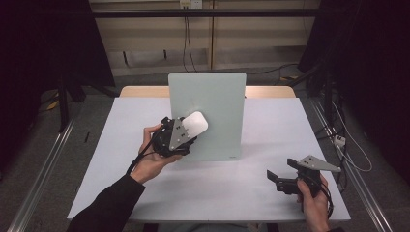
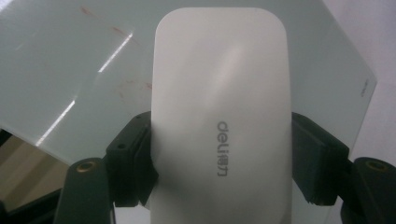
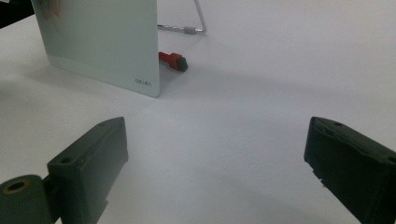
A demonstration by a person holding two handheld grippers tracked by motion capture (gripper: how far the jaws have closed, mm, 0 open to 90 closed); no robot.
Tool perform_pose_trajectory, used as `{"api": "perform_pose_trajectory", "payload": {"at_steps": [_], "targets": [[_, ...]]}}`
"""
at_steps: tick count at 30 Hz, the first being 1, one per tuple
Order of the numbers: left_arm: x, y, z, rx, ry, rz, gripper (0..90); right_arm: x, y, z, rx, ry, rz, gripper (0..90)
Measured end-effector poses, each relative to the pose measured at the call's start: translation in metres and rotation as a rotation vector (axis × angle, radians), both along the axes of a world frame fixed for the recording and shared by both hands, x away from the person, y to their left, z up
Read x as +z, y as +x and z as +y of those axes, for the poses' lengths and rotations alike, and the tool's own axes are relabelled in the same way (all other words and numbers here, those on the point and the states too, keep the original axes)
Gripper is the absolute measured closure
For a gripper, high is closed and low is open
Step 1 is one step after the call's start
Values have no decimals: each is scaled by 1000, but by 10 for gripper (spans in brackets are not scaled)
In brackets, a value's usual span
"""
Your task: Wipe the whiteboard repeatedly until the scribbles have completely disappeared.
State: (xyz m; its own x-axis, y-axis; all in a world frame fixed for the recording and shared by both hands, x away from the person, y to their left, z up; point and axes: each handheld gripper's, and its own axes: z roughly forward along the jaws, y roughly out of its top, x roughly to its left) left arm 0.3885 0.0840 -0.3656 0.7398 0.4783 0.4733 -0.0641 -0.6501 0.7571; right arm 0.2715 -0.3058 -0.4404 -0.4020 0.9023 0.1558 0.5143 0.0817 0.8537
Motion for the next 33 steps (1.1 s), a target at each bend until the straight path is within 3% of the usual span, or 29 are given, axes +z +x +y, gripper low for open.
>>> {"api": "perform_pose_trajectory", "payload": {"at_steps": [5, 6, 10, 11, 13, 19, 21, 23, 27, 33], "targets": [[24, 10, -1, 21, -35, -25, 310, 0, 1, 0, 2, -1, 0, 61], [34, 15, 0, 32, -61, -34, 310, 0, 0, 0, 1, -1, -1, 61], [44, 20, 2, 54, -104, -41, 310, 0, 0, 0, 2, -1, -2, 61], [43, 20, 2, 59, -112, -40, 310, 0, 0, -1, 1, 0, -1, 61], [38, 17, -1, 55, -77, -46, 310, 0, -1, -1, 2, -2, -2, 61], [1, 1, -4, -2, 7, 31, 310, 0, 0, 0, 0, -1, -1, 61], [-5, -2, -5, -11, 29, 37, 310, 0, 0, 0, 0, -1, -1, 61], [-3, 0, -4, -13, 8, 58, 310, 0, 0, 0, -1, -2, -2, 61], [15, 7, -2, 8, -14, 26, 310, 0, 0, 0, 1, -1, 0, 61], [52, 24, 4, 57, -96, -16, 310, 0, 0, 0, 2, -1, -1, 61]]}}
